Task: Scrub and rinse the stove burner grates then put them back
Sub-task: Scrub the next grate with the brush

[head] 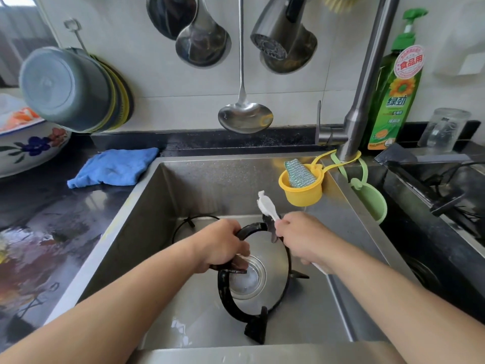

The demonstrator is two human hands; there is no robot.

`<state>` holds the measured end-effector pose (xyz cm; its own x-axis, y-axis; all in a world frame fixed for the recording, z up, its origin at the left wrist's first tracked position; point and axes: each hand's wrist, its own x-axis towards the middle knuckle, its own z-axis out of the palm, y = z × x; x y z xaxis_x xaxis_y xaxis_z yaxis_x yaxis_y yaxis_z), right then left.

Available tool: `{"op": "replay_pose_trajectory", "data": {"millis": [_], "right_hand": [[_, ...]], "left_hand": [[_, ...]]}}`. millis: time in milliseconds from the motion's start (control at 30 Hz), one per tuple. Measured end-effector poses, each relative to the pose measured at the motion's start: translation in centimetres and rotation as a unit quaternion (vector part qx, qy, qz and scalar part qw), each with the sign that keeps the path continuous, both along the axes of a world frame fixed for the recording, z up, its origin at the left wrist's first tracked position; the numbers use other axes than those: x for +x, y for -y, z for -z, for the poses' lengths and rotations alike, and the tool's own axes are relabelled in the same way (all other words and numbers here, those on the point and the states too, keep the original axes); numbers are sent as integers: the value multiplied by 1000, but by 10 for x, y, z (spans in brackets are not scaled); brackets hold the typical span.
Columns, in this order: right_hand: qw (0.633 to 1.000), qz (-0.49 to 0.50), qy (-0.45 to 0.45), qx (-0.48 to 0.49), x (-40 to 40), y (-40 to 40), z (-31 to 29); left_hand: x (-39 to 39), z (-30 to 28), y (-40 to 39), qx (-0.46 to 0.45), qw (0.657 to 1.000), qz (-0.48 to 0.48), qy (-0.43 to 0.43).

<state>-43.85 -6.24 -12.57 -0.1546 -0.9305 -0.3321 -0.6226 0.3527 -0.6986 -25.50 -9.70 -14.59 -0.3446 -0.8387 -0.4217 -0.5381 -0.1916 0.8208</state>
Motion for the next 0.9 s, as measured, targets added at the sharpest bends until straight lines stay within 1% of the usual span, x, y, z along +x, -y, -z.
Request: {"op": "replay_pose_trajectory", "data": {"millis": [33,100,233,333,433,467,533,567,633,700,767,833,867,900], "right_hand": [[1000,13,10,-2,-2,0,0],[1000,11,-3,4,-4,-2,2],[994,-74,-55,51,8,-7,5],[986,-75,-142,49,11,-7,-3],[970,-87,-226,18,17,-14,-9],[967,-106,-231,4,22,-18,-9],[967,-144,-211,-17,26,-22,-11],[969,-143,-202,-24,26,-20,-13],[973,-106,-203,-43,20,-12,-21],[973,-82,-210,-48,17,-13,-23],[972,-111,-204,-42,24,-19,-21],[970,-152,-188,-30,28,-26,-18],[970,-153,-187,-27,27,-25,-19],[972,-132,-190,-34,24,-20,-19]], "left_hand": [[-1,0,0,7,1000,-8,-10],[-4,2,-1,1,1000,-9,-25],[-7,-1,-3,-30,999,-29,-34],[-8,-1,-5,-23,997,-59,-51],[-14,-3,-11,-30,994,-79,-64],[-15,-5,-12,-33,992,-94,-73],[-16,-12,-13,-31,986,-128,-102],[-15,-16,-12,-32,983,-140,-115],[-15,-21,-10,-45,978,-153,-135],[-18,-22,-12,-67,978,-150,-129],[-18,-22,-14,-81,978,-155,-118],[-15,-22,-14,-66,975,-169,-131],[-14,-23,-14,-58,973,-174,-141],[-13,-24,-14,-53,971,-178,-148]]}}
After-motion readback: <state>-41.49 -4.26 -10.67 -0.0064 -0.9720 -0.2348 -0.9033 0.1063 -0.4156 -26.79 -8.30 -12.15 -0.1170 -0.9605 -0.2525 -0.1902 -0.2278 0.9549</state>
